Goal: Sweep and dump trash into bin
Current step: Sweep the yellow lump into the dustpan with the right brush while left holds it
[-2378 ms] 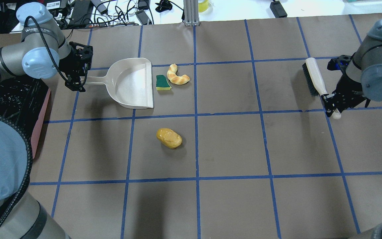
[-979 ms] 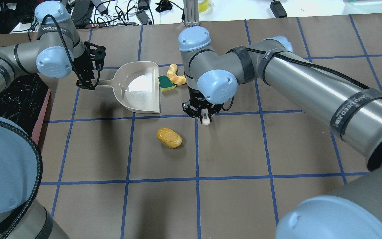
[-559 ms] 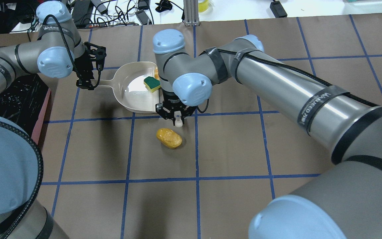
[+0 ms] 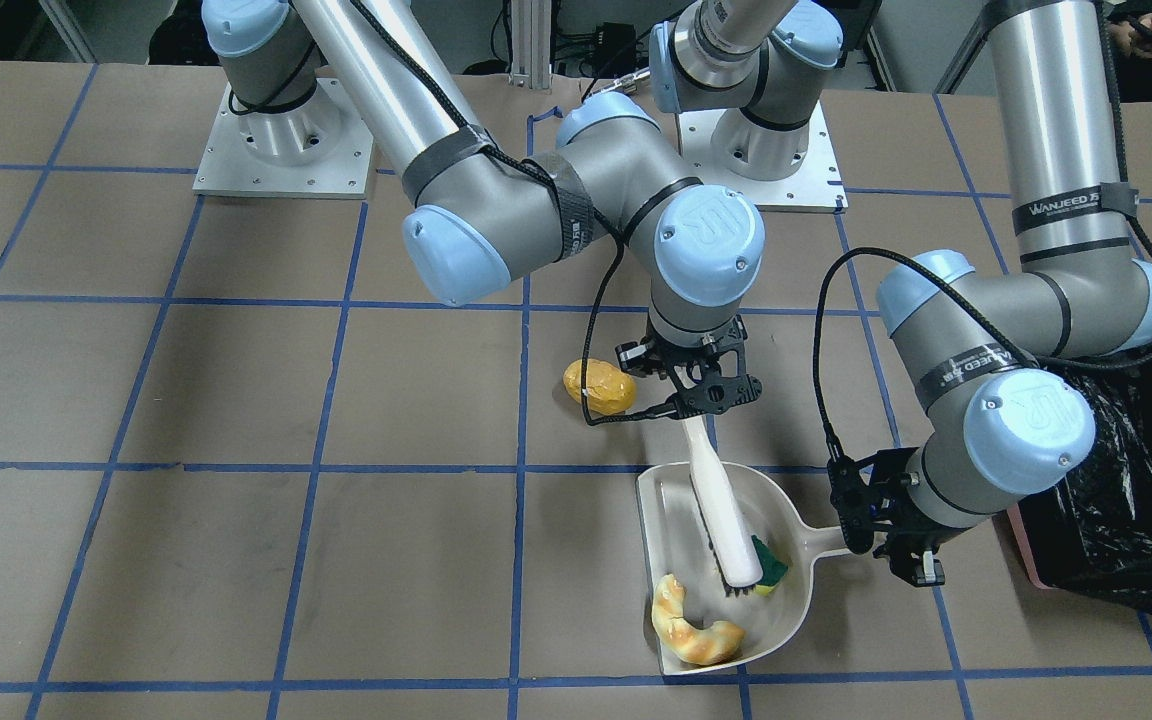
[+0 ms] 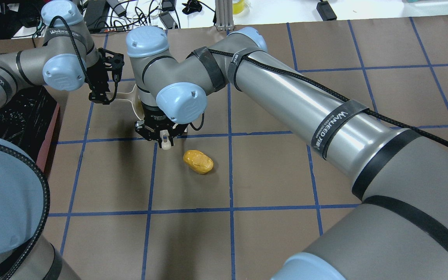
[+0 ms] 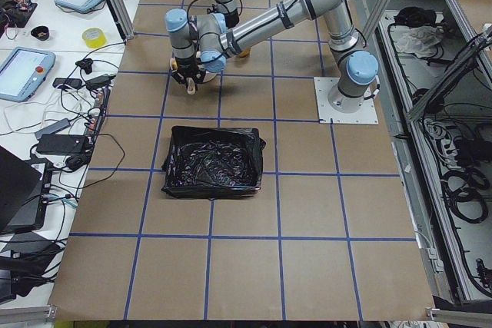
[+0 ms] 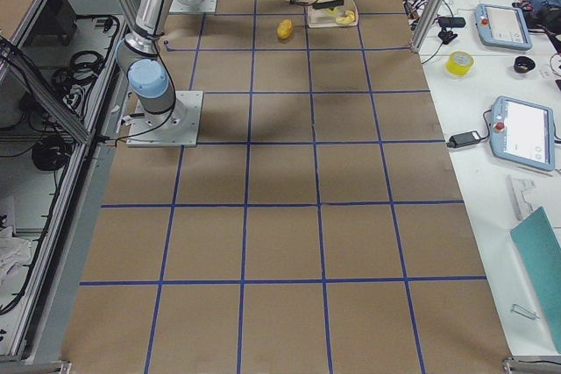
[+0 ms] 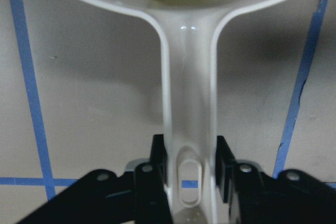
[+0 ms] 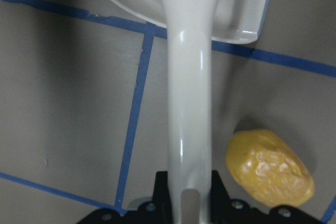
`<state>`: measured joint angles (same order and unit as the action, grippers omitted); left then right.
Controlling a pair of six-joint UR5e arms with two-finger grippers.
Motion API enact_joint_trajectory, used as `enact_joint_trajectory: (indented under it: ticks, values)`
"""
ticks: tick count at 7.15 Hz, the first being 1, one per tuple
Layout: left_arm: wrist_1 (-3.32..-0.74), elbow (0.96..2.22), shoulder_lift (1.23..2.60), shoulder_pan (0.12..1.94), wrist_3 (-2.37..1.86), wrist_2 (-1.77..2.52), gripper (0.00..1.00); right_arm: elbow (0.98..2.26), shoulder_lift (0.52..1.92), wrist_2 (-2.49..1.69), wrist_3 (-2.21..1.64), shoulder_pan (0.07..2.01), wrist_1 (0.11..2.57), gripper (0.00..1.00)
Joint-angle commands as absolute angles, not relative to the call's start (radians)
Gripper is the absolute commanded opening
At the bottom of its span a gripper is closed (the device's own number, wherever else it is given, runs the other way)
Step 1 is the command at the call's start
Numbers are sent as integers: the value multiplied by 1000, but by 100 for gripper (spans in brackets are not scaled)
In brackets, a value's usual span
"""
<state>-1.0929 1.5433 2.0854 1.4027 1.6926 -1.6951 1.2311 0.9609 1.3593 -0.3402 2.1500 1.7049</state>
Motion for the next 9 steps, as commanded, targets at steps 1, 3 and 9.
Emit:
enact_joint_trajectory:
  ticks: [1, 3, 9]
  values:
    - [-1109, 1560, 2059, 1391, 1706, -1698, 1, 1270, 1087, 1362, -353, 2097, 1440, 7]
    - [-1094, 1664, 1993, 1330, 1799, -1784, 0, 1423, 1219, 1365, -577, 2063, 1394, 4]
    - [-1000, 2043, 1709, 1339, 1737, -1789, 0, 1799, 1387, 1137, -933, 2124, 1631, 4]
